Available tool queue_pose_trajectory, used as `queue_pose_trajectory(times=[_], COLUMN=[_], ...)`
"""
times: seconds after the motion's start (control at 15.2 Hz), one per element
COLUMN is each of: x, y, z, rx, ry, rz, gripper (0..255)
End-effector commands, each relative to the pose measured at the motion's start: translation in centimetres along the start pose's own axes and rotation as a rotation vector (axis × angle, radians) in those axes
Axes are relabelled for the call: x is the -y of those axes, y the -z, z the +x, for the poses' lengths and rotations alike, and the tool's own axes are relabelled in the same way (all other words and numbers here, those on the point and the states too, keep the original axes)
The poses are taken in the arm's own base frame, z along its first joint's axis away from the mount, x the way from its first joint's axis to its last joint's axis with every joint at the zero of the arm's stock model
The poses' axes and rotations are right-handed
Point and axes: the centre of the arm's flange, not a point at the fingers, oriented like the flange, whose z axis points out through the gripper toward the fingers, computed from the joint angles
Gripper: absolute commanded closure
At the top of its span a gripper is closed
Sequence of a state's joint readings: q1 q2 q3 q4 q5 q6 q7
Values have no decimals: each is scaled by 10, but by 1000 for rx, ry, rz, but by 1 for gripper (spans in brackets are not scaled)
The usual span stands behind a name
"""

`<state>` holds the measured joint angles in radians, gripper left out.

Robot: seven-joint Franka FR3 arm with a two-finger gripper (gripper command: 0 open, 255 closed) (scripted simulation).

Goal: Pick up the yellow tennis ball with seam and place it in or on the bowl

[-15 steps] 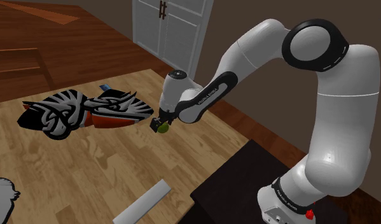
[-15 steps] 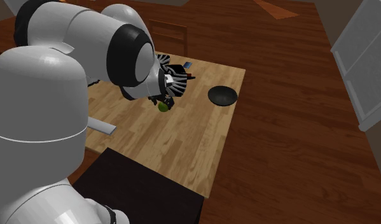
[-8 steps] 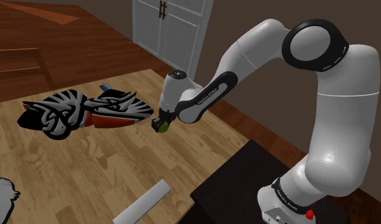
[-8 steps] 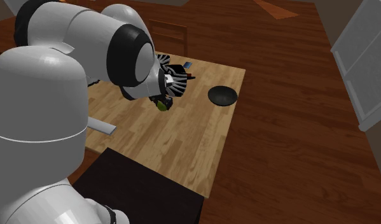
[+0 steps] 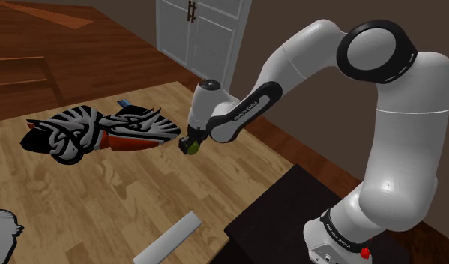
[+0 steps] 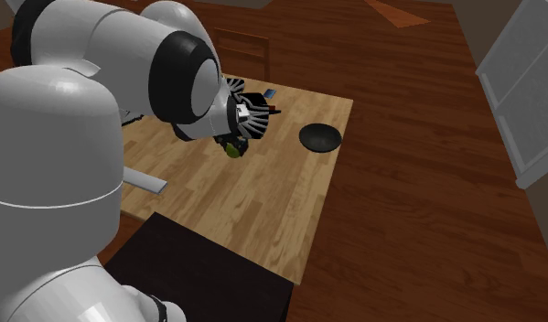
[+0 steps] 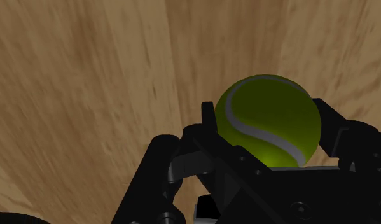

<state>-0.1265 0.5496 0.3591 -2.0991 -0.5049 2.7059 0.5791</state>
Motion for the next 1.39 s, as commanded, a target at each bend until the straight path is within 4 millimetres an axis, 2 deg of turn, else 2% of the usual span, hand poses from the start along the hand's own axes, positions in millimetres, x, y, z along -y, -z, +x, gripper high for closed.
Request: queue_pose_trajectory(times=[0.0,1.32], x=[0,0], y=[10,111], z=[1,15], rx=[0,0], ry=[0,0], rz=[0,0], gripper=[255,255])
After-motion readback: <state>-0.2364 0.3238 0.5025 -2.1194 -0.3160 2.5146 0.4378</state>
